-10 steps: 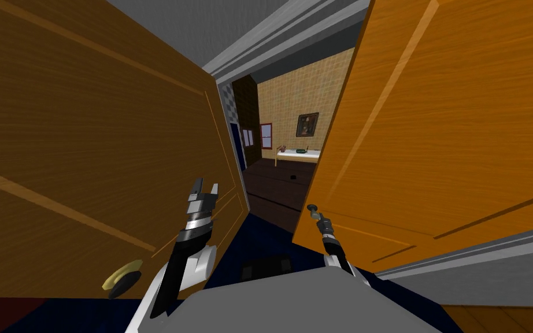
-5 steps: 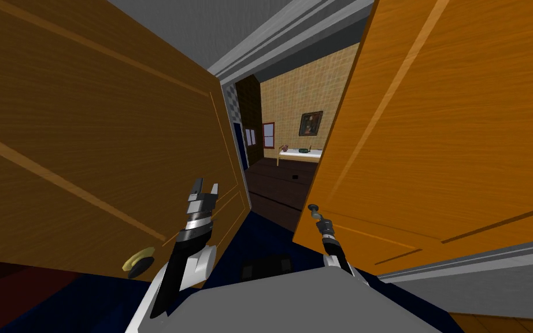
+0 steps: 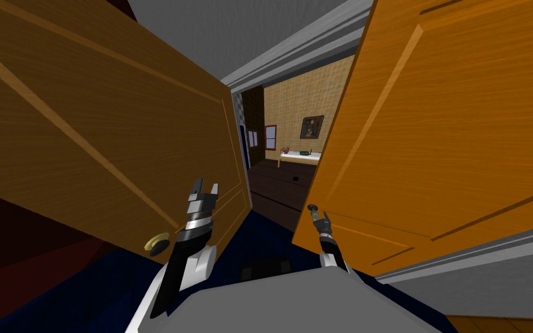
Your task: Pull the door open
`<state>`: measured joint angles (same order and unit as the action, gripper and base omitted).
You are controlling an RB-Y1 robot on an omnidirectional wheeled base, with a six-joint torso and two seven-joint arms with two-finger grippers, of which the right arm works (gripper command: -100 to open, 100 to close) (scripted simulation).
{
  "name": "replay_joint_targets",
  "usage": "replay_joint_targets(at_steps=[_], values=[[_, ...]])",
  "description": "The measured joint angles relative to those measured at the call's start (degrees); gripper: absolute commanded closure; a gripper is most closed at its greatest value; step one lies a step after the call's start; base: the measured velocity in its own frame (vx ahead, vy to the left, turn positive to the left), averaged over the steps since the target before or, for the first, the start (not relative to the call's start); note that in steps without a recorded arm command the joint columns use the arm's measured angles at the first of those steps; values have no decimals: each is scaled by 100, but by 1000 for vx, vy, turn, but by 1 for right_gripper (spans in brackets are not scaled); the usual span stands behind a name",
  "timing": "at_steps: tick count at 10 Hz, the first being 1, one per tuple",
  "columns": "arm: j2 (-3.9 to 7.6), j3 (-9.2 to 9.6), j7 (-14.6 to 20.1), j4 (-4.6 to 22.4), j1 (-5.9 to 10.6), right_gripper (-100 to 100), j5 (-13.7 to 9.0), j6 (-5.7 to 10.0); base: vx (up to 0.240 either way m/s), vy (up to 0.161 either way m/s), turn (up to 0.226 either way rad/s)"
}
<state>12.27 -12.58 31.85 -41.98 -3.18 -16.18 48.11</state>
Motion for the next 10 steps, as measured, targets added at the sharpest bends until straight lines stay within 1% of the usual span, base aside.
replay_joint_targets(at_steps=[2, 3, 8, 9, 10], values=[[-32, 42, 231, 30, 46, -100, -89, 19, -60, 3, 46], [-71, 70, 388, -50, 33, -100, -169, -4, -55, -2, 27], [-200, 167, 1057, -141, 78, -100, -468, -43, -65, -6, 46], [-252, 195, 1211, -187, 85, -100, -558, -61, -65, -6, 16], [-270, 210, 1334, -192, 96, -100, -603, -68, -56, -19, 37]])
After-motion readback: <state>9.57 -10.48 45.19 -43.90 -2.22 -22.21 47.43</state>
